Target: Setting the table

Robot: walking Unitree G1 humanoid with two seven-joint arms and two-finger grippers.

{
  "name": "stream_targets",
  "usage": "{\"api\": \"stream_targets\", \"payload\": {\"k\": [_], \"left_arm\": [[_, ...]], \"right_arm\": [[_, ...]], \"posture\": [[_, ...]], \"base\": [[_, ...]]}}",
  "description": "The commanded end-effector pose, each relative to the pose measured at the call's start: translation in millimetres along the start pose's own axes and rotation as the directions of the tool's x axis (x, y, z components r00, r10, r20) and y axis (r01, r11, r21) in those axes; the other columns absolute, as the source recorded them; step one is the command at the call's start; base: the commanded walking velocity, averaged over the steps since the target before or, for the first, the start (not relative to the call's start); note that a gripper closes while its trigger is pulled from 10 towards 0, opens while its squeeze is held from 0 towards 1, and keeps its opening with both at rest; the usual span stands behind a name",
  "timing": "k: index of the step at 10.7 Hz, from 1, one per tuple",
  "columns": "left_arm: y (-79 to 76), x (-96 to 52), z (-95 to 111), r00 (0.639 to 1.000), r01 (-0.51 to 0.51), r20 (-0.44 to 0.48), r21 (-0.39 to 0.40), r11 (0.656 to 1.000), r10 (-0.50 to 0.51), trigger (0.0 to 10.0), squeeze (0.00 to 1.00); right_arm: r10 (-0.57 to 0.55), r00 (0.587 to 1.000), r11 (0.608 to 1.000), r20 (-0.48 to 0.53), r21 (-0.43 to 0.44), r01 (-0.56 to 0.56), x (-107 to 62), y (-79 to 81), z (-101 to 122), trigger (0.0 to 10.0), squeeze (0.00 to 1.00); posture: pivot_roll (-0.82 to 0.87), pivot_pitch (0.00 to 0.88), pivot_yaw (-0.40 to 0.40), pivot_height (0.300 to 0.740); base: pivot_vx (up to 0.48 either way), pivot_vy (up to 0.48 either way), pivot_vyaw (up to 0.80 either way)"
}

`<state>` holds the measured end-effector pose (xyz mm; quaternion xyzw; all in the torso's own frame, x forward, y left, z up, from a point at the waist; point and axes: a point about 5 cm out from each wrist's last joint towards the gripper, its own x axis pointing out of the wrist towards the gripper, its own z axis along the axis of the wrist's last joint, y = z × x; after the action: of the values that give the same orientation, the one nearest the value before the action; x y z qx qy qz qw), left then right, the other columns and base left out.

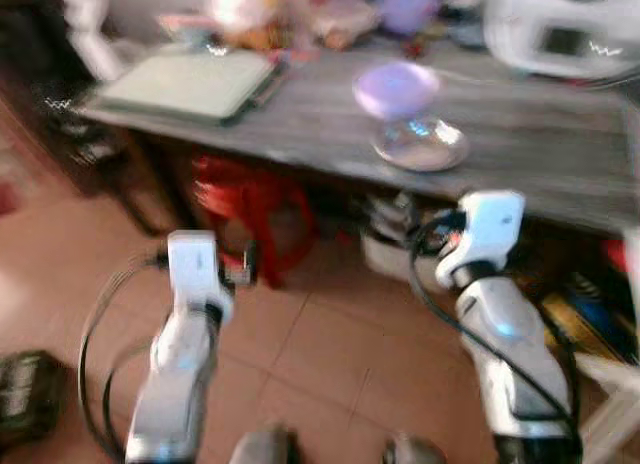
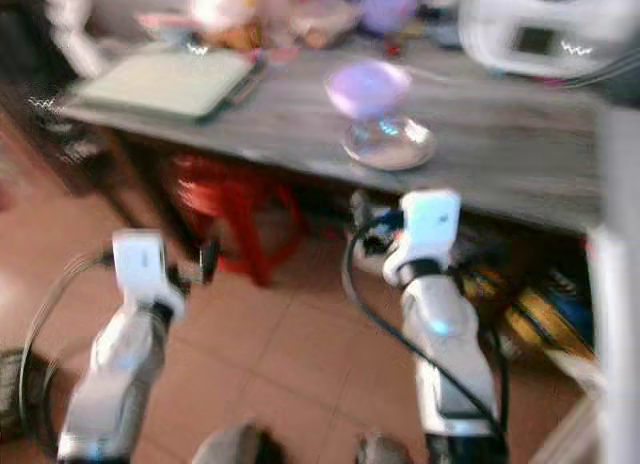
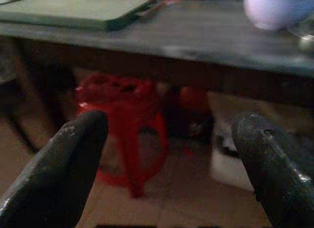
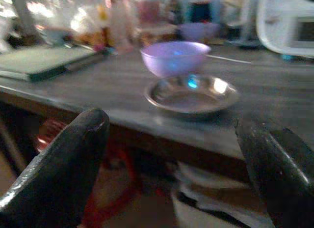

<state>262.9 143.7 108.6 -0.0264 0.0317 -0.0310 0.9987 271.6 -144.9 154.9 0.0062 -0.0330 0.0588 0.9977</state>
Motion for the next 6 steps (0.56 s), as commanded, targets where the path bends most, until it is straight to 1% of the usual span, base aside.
{"api": "stream_targets", "payload": {"k": [1, 2, 4, 5, 6], "left_arm": [[6.5, -2.6, -4.5, 1.0, -0.025, -0.018, 0.007, 1.0, 0.025, 10.0, 0.0], [6.8, -2.4, -5.7, 0.999, -0.026, -0.02, 0.007, 1.0, 0.026, 10.0, 0.0], [4.6, -8.5, -14.3, 0.998, -0.038, -0.051, -0.014, 0.999, 0.037, 10.0, 0.0], [2.6, -10.9, -18.6, 0.997, -0.038, -0.064, -0.02, 0.999, 0.037, 10.0, 0.0], [4.1, -10.3, -19.7, 0.997, -0.044, -0.064, -0.024, 0.999, 0.043, 10.0, 0.0]], "right_arm": [[0.008, 1.0, 1.0, 0.009, -0.002, -0.008, 1.7, 3.4, 2.3, 10.0, 0.0], [0.003, 1.0, 1.0, 0.006, 0.001, -0.003, 2.0, 2.6, 0.9, 10.0, 0.0], [0.003, 1.0, 1.0, 0.007, -0.006, -0.003, 2.2, 2.3, -1.5, 10.0, 0.0], [-0.001, 1.0, 1.0, 0.004, -0.007, 0.001, 2.2, 1.2, -3.7, 10.0, 0.0], [-0.002, 1.0, 1.0, 0.003, -0.007, 0.002, 2.2, 0.8, -5.2, 10.0, 0.0]], "posture": [[-0.02, 0.078, 0.074, 0.74], [-0.02, 0.072, 0.081, 0.74], [-0.03, 0.059, 0.092, 0.74], [-0.03, 0.047, 0.089, 0.74], [-0.03, 0.035, 0.085, 0.74]], "base": [[0.0, 0.0, -0.8], [-0.255, 0.0, -0.8], [-0.249, 0.0, -0.8], [-0.307, 0.0, -0.57], [-0.281, 0.0, 0.0]]}}
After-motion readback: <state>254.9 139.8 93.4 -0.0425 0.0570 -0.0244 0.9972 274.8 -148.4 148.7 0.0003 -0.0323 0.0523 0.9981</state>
